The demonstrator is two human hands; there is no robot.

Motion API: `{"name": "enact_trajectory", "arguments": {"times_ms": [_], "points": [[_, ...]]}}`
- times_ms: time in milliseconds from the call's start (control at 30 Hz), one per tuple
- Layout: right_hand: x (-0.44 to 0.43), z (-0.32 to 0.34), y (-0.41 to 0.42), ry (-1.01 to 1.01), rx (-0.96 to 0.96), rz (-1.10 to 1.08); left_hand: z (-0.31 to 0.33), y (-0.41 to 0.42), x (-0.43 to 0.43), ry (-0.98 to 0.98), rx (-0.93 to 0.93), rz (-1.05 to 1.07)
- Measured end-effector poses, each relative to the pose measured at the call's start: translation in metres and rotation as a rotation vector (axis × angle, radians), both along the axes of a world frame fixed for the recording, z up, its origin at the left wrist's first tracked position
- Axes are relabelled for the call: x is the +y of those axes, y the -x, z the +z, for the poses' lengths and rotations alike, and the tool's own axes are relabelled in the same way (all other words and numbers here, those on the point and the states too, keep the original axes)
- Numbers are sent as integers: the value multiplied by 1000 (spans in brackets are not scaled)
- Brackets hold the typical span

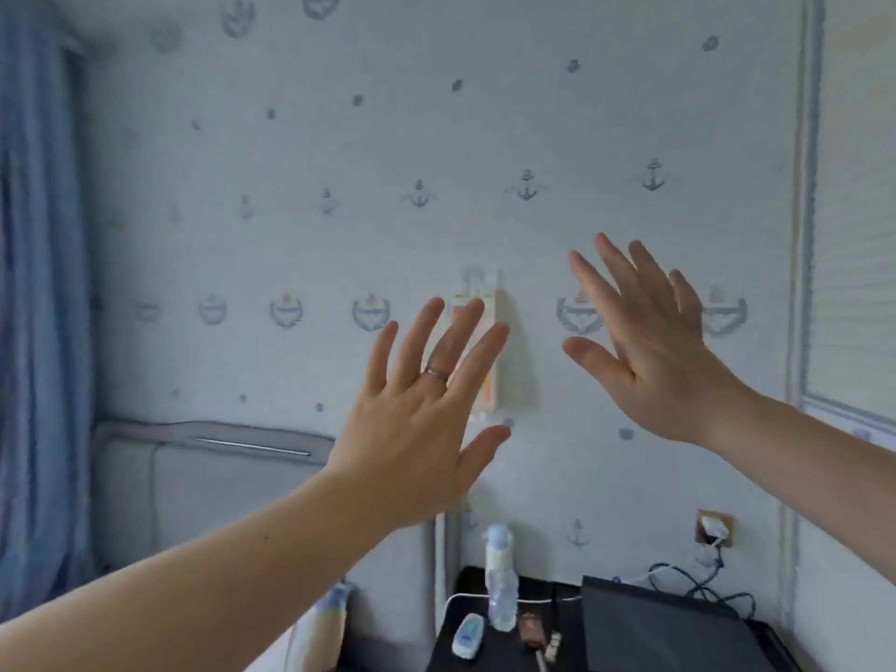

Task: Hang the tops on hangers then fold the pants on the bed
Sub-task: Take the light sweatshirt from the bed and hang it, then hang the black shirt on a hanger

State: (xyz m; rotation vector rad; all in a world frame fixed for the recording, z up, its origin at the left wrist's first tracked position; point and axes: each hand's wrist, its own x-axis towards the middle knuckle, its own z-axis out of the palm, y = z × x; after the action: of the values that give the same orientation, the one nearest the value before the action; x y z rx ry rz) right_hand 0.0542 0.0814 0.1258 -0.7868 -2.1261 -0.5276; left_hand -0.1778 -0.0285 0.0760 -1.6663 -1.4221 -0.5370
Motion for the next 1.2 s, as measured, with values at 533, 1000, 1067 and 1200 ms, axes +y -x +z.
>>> {"name": "enact_trajectory", "arguments": {"times_ms": [533, 1000, 1067, 1200], "points": [[-167, -156, 425, 101, -337, 885, -175, 286, -291, -14, -525, 777], [-336, -393, 656, 631, -878, 1284, -392, 358, -490, 123, -1159, 1449], [-359, -418, 669, 704, -977, 1280, -417, 355, -512, 127, -1273, 1497], [-408, -461, 687, 754, -1097, 1276, -460, 353, -564, 165, -1447, 1548]]}}
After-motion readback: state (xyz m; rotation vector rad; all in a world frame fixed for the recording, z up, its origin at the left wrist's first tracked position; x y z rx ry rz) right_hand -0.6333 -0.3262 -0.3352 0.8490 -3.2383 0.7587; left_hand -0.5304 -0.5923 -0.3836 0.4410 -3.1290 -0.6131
